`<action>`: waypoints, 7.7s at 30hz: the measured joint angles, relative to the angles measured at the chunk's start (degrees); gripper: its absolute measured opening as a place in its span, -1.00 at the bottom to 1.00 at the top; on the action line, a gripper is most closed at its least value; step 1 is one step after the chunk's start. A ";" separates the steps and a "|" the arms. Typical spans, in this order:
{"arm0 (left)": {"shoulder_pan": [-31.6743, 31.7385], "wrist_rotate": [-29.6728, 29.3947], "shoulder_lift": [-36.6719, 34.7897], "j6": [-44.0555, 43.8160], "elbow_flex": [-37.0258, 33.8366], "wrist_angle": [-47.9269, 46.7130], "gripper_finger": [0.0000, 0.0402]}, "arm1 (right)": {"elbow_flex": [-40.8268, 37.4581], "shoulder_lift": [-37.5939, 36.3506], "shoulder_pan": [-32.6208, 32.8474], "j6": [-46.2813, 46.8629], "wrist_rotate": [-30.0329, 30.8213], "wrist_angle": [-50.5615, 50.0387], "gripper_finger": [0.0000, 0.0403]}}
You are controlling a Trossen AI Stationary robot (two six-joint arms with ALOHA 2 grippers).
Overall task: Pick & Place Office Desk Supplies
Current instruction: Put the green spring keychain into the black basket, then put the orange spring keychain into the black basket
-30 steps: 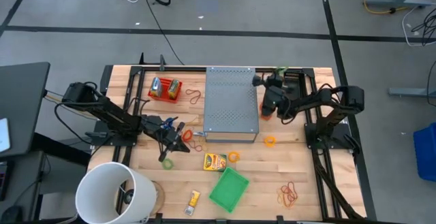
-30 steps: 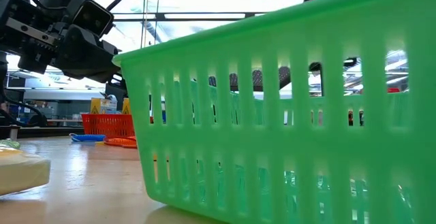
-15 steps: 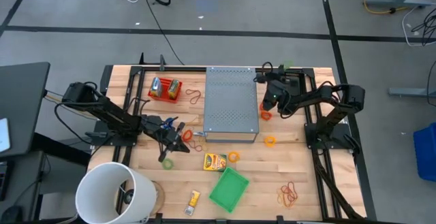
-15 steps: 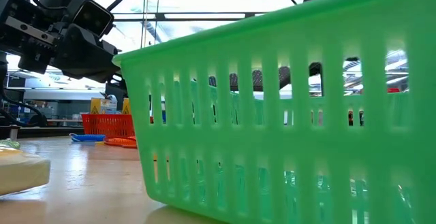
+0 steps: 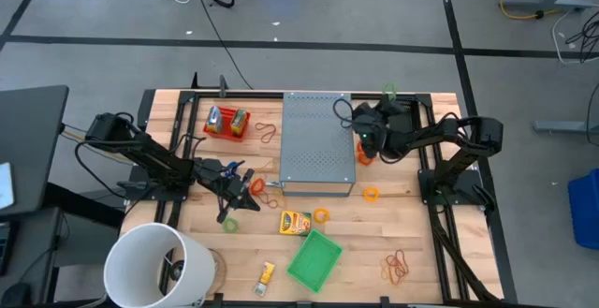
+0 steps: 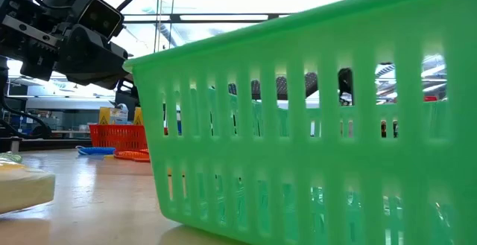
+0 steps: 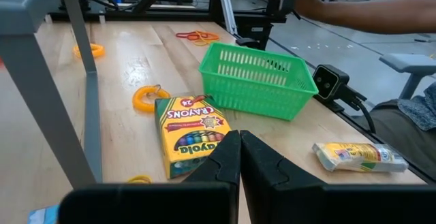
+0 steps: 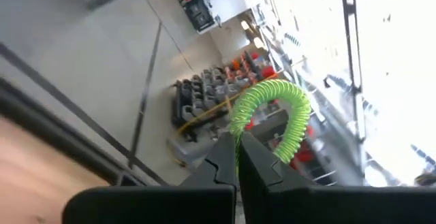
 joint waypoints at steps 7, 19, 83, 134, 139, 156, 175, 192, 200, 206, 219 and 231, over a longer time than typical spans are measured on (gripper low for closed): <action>0.00 0.00 0.00 -0.10 0.00 0.02 -0.96 | 0.00 0.01 -0.02 3.11 0.02 -13.50 -1.00; 0.00 0.00 0.00 -0.13 0.00 0.02 -0.96 | 0.00 0.07 -0.22 16.87 0.00 -25.10 -1.00; 0.04 -0.02 0.00 -0.10 0.02 -0.02 -0.96 | 0.04 0.04 9.40 114.36 -14.30 -68.21 -1.00; 0.04 0.17 0.02 1.05 0.04 -1.86 -0.96 | 0.15 -4.03 4.80 73.44 -29.34 -27.58 -0.19; 0.04 0.17 0.01 1.19 0.04 -1.89 -0.96 | 0.15 -6.55 9.37 73.40 -32.32 -33.30 -0.29; 0.04 0.17 0.02 1.19 0.02 -2.14 -0.96 | 0.24 -14.68 14.12 85.79 -59.93 -58.72 -0.34; 0.04 0.15 0.02 1.19 0.02 -2.16 -0.96 | 0.24 -14.56 14.09 84.09 -70.54 -67.23 -0.34; 0.04 0.15 0.02 1.19 0.02 -2.17 -0.96 | 0.22 -14.51 14.08 75.34 -70.68 -65.02 -0.34; 0.04 0.15 0.02 1.19 0.00 -2.17 -0.96 | 0.20 -8.98 14.08 71.87 -70.57 -64.68 -0.34; 0.07 0.15 0.02 1.19 0.00 -2.16 -0.96 | 0.42 -6.53 14.16 72.96 -70.06 -63.87 -0.41; 0.07 -0.04 0.00 1.49 0.00 -2.19 -0.96 | 0.23 -6.47 16.93 79.95 -67.48 -62.55 -0.97; 0.07 -0.04 0.02 1.61 0.00 -2.31 -0.96 | 4.20 -6.64 23.88 88.94 -57.25 -63.72 -0.97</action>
